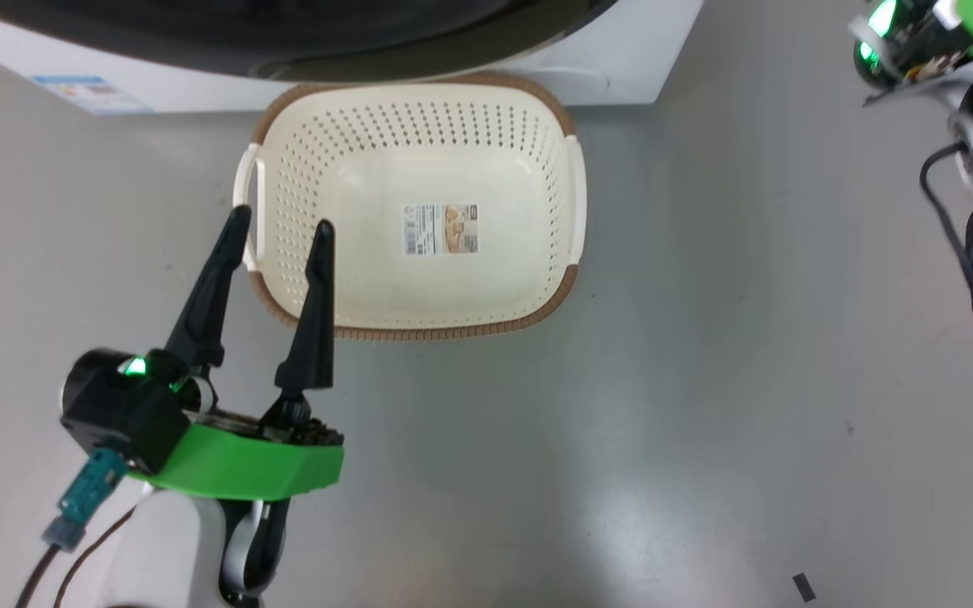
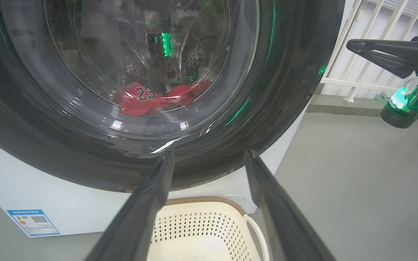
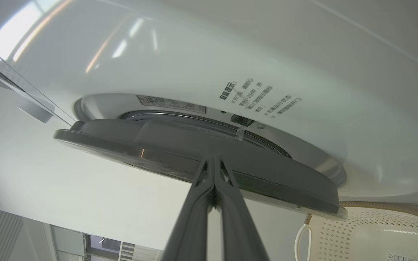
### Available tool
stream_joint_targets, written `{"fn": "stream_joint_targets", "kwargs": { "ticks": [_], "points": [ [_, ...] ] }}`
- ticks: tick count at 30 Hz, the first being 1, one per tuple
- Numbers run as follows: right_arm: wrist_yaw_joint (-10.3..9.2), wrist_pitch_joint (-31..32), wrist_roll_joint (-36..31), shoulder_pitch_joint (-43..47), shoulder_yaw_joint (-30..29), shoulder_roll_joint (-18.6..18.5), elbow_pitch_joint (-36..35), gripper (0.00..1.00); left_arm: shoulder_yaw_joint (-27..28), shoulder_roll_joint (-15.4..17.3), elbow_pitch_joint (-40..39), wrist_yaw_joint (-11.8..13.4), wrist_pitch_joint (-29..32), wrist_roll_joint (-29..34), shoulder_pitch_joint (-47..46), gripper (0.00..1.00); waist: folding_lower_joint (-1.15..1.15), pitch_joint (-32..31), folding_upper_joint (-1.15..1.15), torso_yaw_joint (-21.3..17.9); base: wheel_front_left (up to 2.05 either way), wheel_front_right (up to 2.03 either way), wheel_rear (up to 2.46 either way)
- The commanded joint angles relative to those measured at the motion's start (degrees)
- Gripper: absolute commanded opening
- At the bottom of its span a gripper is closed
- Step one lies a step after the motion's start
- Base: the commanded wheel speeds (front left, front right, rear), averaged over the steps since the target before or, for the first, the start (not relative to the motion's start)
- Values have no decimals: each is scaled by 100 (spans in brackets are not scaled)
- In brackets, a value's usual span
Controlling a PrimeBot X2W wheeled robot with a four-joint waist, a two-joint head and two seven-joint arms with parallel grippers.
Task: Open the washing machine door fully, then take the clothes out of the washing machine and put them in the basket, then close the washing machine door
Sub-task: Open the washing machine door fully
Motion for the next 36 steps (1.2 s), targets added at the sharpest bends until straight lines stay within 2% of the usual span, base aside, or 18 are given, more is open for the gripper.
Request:
{"fn": "stream_joint_targets", "kwargs": {
  "ticks": [1,13,24,36],
  "points": [
    [39,87,57,-79,-45,66,-125,0,140,97,-181,49,-28,-74,-81,100,0,158,0,98,0,0,0],
    [39,1187,240,-692,-541,347,253,0,-51,97,-195,52,-28,-168,-219,100,0,451,0,278,0,0,0],
    [39,1482,-146,-960,-835,484,467,0,-178,97,-164,82,-28,-203,-290,100,0,582,0,476,0,0,0],
    [39,1939,-378,-1079,-863,629,530,0,-250,97,-92,67,-28,-164,-292,100,0,622,0,537,0,0,0]
  ]
}}
